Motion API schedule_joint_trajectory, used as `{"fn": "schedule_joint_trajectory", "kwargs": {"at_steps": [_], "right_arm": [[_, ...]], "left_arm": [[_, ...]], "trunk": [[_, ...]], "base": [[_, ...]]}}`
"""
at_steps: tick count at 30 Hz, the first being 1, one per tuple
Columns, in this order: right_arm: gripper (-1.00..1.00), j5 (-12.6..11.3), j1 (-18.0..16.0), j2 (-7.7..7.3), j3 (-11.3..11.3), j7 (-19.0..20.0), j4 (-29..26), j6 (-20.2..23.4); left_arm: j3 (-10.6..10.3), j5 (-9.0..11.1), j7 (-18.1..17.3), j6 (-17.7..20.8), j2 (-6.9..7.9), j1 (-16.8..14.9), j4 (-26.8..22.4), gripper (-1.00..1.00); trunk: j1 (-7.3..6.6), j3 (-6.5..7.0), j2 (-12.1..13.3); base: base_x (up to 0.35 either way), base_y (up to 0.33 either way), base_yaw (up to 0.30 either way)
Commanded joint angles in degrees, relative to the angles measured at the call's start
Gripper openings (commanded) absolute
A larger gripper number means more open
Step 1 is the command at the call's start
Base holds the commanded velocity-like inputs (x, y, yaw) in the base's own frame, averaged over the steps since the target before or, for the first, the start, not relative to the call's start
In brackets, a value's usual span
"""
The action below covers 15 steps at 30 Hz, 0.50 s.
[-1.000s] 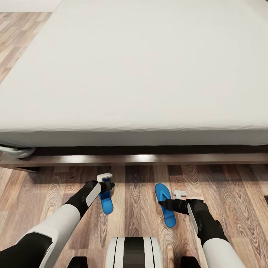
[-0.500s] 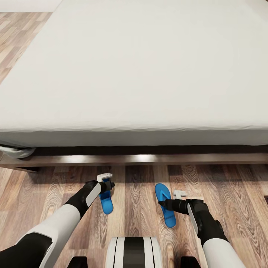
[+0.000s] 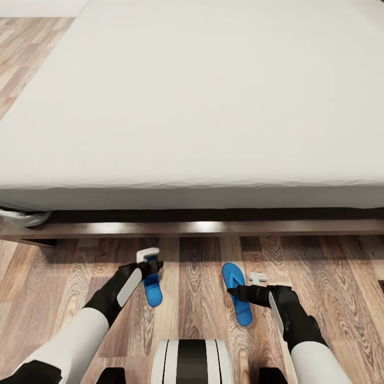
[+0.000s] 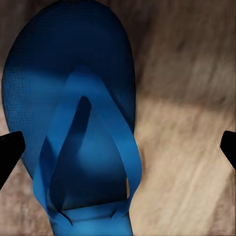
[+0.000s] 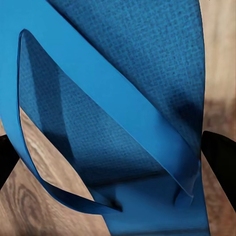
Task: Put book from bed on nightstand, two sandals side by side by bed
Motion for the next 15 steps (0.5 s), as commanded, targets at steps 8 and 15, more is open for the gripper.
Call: {"fn": "schedule_joint_trajectory", "kwargs": {"at_steps": [8,15], "right_arm": [[-1.00,0.5,0.0,0.15,-0.2,0.3,-0.7,-0.2],[-1.00,0.7,-0.1,1.71,0.2,0.1,-2.2,-0.4]], "left_arm": [[2.6,1.7,0.8,0.8,3.20,10.0,-18.1,1.00],[4.5,2.4,0.8,0.9,3.82,13.9,-22.5,1.00]], "trunk": [[-0.01,-0.03,0.0],[-0.01,-0.03,0.0]], "base": [[0.000,0.000,0.000],[0.000,0.000,0.000]]}}
